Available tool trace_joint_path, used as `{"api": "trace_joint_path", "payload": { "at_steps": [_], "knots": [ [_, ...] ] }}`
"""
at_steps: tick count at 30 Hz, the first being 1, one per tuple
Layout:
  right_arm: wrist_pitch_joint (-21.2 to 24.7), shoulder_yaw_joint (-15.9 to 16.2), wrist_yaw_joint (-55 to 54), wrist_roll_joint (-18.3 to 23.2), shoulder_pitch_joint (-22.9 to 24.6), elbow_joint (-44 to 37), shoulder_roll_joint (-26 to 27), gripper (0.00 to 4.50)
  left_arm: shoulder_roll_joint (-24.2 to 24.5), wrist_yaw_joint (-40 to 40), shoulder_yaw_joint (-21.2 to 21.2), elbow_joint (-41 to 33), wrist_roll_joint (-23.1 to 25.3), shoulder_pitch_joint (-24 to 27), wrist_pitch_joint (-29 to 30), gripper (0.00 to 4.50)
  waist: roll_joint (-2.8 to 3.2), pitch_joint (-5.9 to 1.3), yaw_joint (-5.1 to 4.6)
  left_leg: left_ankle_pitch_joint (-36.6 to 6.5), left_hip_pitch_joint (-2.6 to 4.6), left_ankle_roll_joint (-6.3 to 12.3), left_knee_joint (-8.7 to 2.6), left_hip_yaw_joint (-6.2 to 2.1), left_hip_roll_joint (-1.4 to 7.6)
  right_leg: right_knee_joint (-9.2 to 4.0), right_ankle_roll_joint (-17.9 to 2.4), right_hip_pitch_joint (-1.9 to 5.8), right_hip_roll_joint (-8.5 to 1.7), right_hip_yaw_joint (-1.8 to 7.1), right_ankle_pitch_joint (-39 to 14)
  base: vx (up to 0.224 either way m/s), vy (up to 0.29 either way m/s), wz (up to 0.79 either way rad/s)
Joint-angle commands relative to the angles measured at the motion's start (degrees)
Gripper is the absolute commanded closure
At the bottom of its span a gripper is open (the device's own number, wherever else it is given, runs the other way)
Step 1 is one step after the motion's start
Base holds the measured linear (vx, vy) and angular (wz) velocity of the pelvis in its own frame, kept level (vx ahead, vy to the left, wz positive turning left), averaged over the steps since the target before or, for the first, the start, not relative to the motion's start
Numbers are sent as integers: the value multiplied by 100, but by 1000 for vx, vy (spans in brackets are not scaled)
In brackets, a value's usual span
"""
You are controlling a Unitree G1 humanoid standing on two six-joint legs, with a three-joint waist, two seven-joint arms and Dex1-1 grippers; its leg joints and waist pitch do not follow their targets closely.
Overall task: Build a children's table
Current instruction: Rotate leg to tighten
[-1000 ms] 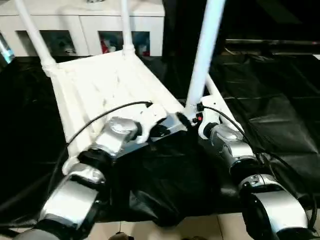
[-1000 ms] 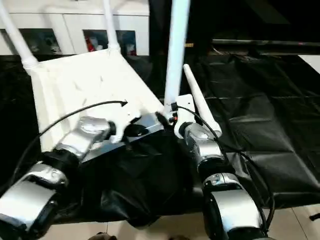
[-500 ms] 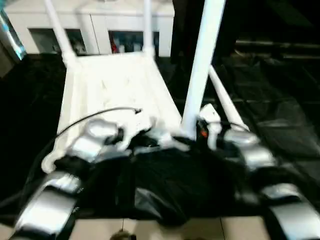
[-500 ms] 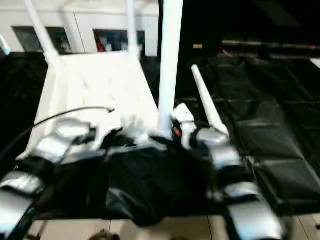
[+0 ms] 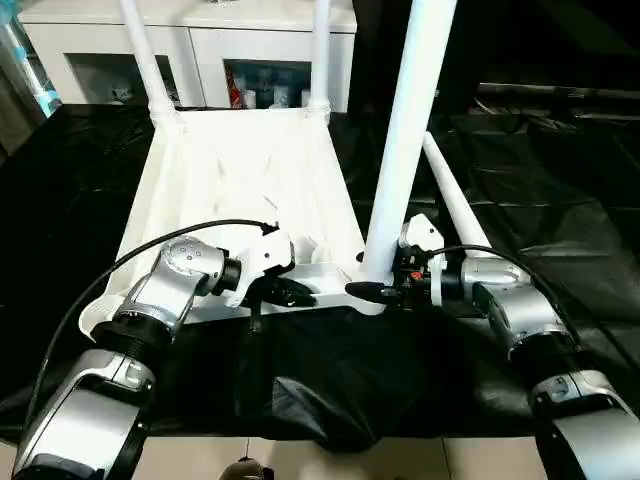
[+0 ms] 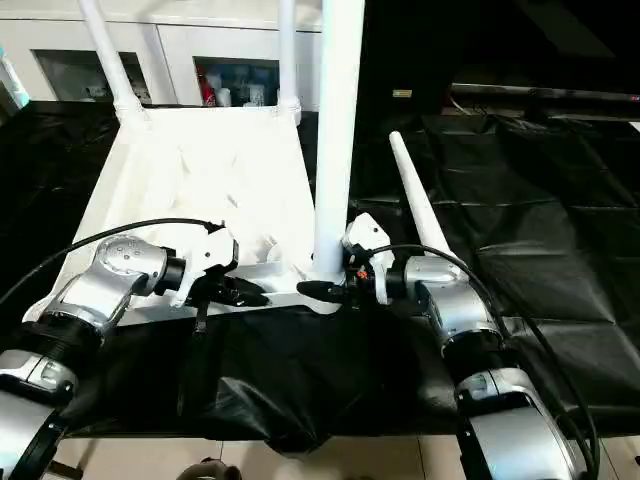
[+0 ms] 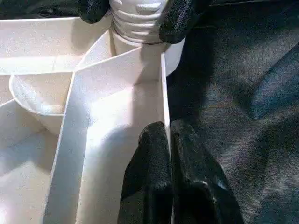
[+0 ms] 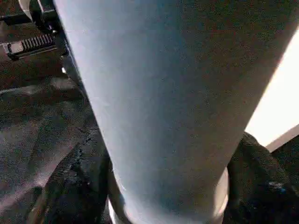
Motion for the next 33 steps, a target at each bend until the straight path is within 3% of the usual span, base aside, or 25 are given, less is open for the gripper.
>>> {"api": "trace_joint_path", "payload": {
  "at_steps": [1,5,6,7,8,9,10,11,12,16,18,21,22,26,27,31,33],
  "knots": [
    [76,137,124,-15,35,-161,3,174,-125,-155,-77,-327,-151,-74,-147,450,-13,-469,-22,-953,136,293,-384,-117,296,-360,-1310,310,-423,351,-951,0,0,0],
    [97,-4,-963,-271,-6,256,218,176,-371,717,83,2,29,-287,54,450,-24,-458,-40,-1004,139,217,-396,-123,298,-375,-1259,296,-420,353,-1093,0,0,0],
    [196,-194,-1977,-383,-112,637,429,176,-592,1325,183,275,125,-482,239,450,-9,-437,-72,-1091,163,124,-405,-121,286,-406,-1242,258,-420,362,-1273,0,0,0],
    [196,-194,-1977,-383,-112,637,429,176,-592,1325,183,275,125,-482,239,450,-6,-434,-74,-1185,187,49,-407,-127,278,-435,-1219,249,-426,361,-1444,0,0,0],
    [265,-283,-2326,-380,-145,746,511,176,-679,1538,209,368,160,-555,292,450,-61,-431,-102,-1269,151,-21,-419,-149,258,-456,-1105,313,-447,346,-1741,0,0,0],
    [311,-439,-2881,-337,-216,909,661,176,-830,1880,246,506,202,-675,381,450,-10,-424,-109,-1321,172,-31,-419,-153,261,-484,-1044,281,-453,357,-1890,0,0,0],
    [311,-439,-2881,-337,-216,909,661,176,-830,1880,246,506,202,-675,381,450,-36,-443,-150,-1266,161,-38,-418,-155,264,-469,-1049,296,-440,364,-1737,0,0,0],
    [364,-688,-3735,-250,-342,1171,907,176,-1085,2423,314,728,248,-868,528,450,-34,-453,-157,-1176,147,-25,-414,-155,256,-449,-1069,300,-429,365,-1587,0,0,0],
    [375,-825,-4191,-191,-424,1326,1050,176,-1232,2725,358,854,259,-978,611,450,-2,-452,-193,-1136,150,-30,-416,-152,255,-438,-1118,286,-420,371,-1416,0,0,0],
    [229,-1071,-5069,7,-757,1776,1552,176,-1649,3424,386,1137,316,-1224,749,450,2,-482,-185,-936,131,91,-382,-133,221,-421,-1214,314,-414,360,-987,0,0,0],
    [146,-976,-5108,-118,-838,1858,1667,176,-1706,3469,351,1163,365,-1233,711,450,0,-494,-179,-842,128,231,-375,-126,225,-387,-1290,329,-406,354,-691,0,0,0],
    [-54,-964,-4754,-81,-882,1816,1804,176,-1703,3313,309,1089,368,-1162,606,450,-13,-486,-173,-842,122,320,-374,-122,225,-391,-1311,340,-416,352,-683,0,0,0],
    [-99,-1011,-4691,-54,-910,1815,1835,120,-1687,3242,292,1081,354,-1142,560,450,-13,-479,-175,-893,124,330,-377,-121,226,-405,-1296,340,-412,349,-773,0,0,0],
    [-293,-1006,-4420,-71,-970,1809,1784,84,-1568,2935,247,1022,313,-1053,387,450,-9,-476,-201,-1003,115,317,-388,-137,236,-412,-1279,348,-423,346,-917,0,0,0],
    [-345,-909,-4186,-99,-972,1792,1708,84,-1485,2766,228,962,296,-990,302,450,-45,-476,-212,-993,115,336,-386,-136,235,-403,-1293,353,-427,347,-925,0,0,0],
    [-297,-687,-3313,-115,-848,1559,1439,84,-1279,2308,194,784,227,-844,111,450,-23,-481,-255,-892,108,421,-378,-132,246,-370,-1393,358,-410,346,-682,0,0,0],
    [-435,-337,-2483,-279,-623,1200,1063,84,-1027,1634,103,542,121,-660,-26,450,-24,-481,-220,-787,91,547,-362,-125,267,-338,-1444,377,-407,334,-482,0,0,0]
  ]
}}
